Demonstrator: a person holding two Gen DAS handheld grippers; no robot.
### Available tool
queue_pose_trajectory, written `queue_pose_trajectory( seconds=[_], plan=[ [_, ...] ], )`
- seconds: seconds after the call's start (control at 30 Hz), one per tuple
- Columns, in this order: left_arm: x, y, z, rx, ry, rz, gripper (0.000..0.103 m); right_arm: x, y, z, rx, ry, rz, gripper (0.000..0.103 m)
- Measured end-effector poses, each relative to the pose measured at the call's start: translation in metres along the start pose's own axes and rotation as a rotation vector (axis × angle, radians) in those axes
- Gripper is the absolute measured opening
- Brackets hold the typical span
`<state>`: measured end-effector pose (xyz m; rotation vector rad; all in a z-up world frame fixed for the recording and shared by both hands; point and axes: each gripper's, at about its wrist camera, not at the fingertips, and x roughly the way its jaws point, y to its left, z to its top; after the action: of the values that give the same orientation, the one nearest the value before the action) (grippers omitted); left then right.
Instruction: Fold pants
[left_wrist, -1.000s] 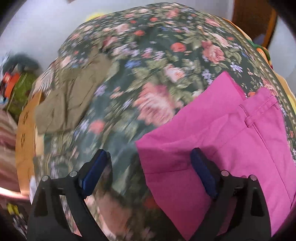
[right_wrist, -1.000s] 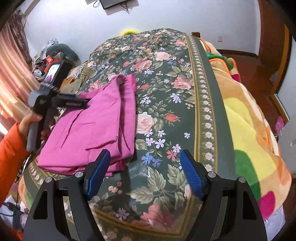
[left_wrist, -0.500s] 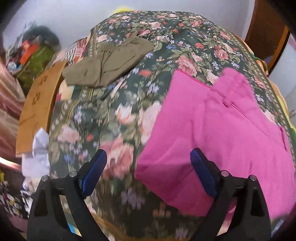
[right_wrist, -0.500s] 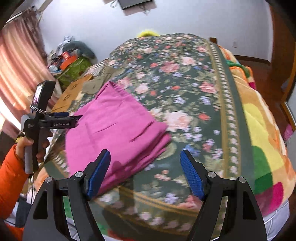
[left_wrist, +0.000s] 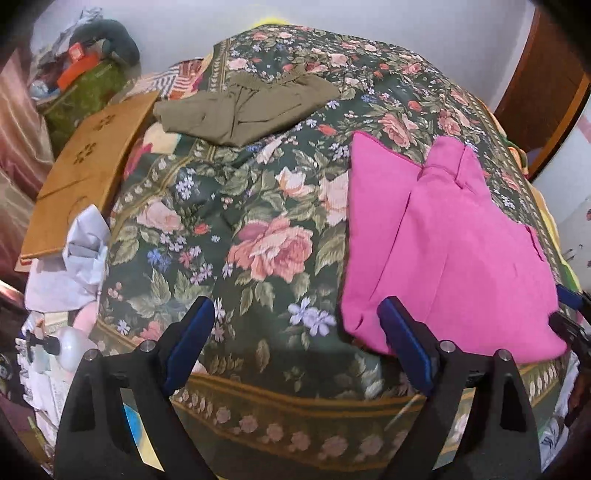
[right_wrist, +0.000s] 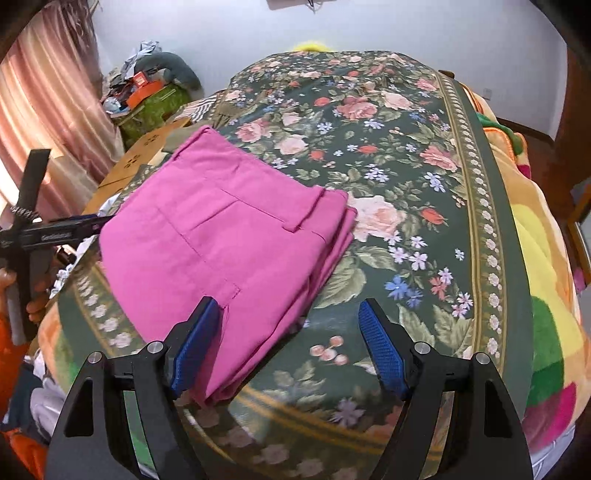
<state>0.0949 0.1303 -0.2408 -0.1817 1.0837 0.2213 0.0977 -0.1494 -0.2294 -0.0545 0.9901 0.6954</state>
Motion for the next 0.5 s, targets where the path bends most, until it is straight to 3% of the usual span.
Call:
queue_pose_trajectory(
  seconds=[0.37,0.5],
  plan=[
    [-0.014,-0.004,-0.003,0.097,-0.040,0.055,0.090,0.006,-0.011,0.019,-0.019,0.026,-0.085,0.074],
    [-0.032,-0.012,0.016,0.133,-0.096,0.009,0.090,-0.003,-0.011,0.028,-0.001,0.011,-0.088,0.075]
  ],
)
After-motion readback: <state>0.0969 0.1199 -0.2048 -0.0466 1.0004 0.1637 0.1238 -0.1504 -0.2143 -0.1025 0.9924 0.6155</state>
